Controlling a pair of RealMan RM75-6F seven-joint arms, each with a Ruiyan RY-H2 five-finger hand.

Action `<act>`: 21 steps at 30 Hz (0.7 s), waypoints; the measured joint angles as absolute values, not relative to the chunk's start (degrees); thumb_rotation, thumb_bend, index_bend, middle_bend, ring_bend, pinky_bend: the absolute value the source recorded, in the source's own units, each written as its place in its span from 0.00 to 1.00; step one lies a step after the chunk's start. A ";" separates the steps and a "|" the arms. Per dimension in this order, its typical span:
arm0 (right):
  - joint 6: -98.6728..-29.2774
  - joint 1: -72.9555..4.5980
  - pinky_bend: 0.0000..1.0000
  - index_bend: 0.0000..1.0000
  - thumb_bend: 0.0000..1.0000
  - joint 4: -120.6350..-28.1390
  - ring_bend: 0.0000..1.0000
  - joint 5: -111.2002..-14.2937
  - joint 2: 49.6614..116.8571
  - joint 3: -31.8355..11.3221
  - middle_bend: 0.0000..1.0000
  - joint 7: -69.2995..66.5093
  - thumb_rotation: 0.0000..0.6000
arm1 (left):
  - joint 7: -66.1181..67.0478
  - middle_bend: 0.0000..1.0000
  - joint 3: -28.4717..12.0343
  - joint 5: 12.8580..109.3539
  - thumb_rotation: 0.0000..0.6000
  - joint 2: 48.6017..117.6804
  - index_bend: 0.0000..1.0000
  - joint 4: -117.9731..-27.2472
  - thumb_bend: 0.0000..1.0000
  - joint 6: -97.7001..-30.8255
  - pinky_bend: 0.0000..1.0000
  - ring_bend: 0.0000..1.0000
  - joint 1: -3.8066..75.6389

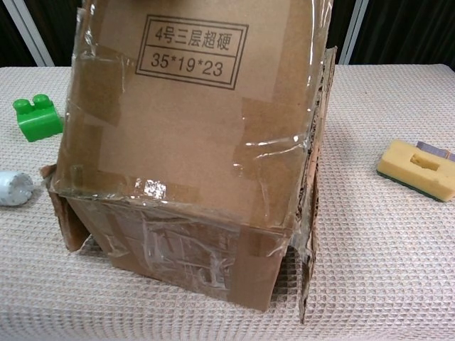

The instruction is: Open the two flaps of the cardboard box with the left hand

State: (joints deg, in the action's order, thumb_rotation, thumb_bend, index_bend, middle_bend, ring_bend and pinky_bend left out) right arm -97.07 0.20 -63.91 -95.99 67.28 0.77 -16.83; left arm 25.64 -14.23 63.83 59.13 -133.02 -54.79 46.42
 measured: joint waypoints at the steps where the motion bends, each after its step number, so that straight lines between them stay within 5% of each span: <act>1: -97.00 0.07 0.00 0.00 0.59 -64.11 0.00 -96.14 67.27 0.79 0.00 -16.63 0.93 | 24.46 0.68 -14.47 63.74 0.00 57.85 0.11 -133.59 0.00 -54.64 0.17 0.17 46.22; 10: -97.11 -0.47 0.00 0.00 0.58 -65.75 0.00 -97.01 66.95 0.88 0.00 -15.01 0.93 | 4.88 0.82 -15.66 70.05 0.00 48.71 0.09 -134.71 0.00 -50.42 0.18 0.27 42.87; 21: -96.99 -0.49 0.00 0.00 0.58 -66.64 0.00 -96.90 66.66 0.86 0.00 -14.15 0.93 | -15.77 0.82 -13.33 85.21 0.00 37.72 0.09 -134.95 0.00 -46.01 0.18 0.27 37.26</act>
